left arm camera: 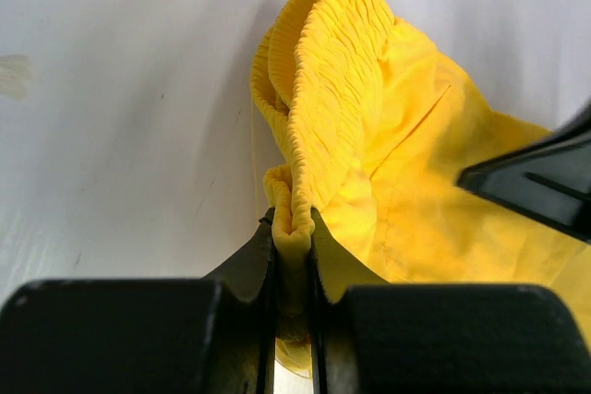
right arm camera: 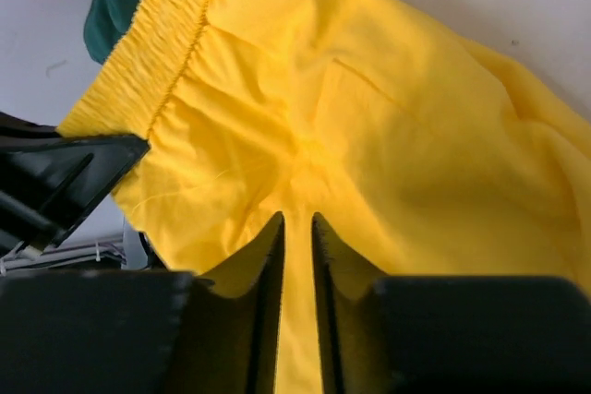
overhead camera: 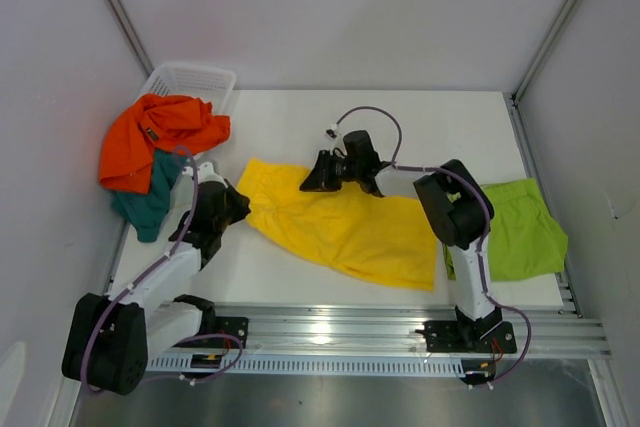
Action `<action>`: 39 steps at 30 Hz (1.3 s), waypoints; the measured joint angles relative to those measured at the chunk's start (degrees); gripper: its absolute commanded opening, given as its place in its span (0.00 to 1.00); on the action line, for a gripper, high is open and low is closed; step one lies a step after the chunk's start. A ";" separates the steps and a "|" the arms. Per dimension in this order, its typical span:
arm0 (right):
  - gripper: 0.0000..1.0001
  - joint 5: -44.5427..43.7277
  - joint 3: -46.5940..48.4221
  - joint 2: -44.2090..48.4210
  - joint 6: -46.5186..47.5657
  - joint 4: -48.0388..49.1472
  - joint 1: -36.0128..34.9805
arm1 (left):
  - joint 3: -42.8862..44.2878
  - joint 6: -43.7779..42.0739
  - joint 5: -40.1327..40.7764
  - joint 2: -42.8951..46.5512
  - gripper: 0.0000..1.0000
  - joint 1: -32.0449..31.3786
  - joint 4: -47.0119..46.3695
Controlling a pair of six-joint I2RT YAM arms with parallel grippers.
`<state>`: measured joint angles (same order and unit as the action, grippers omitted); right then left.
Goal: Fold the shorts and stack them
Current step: Fold the shorts
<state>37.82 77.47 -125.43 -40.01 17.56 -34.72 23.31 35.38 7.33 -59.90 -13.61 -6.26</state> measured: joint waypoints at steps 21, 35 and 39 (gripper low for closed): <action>0.00 -4.26 -21.27 13.29 1.92 -6.14 -4.22 | 3.45 -5.01 8.61 6.08 0.00 -4.96 7.52; 0.00 -2.84 -17.11 9.40 -1.01 -7.39 -5.51 | 6.23 -8.22 11.69 8.63 0.00 -9.05 10.71; 0.00 -2.86 -12.52 6.12 -1.86 -7.56 -7.30 | 7.74 -9.53 13.05 9.68 0.00 -10.71 10.88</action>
<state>34.96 64.95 -119.31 -41.87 10.00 -42.02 31.05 25.85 20.38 -50.22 -24.32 4.62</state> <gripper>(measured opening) 0.002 0.133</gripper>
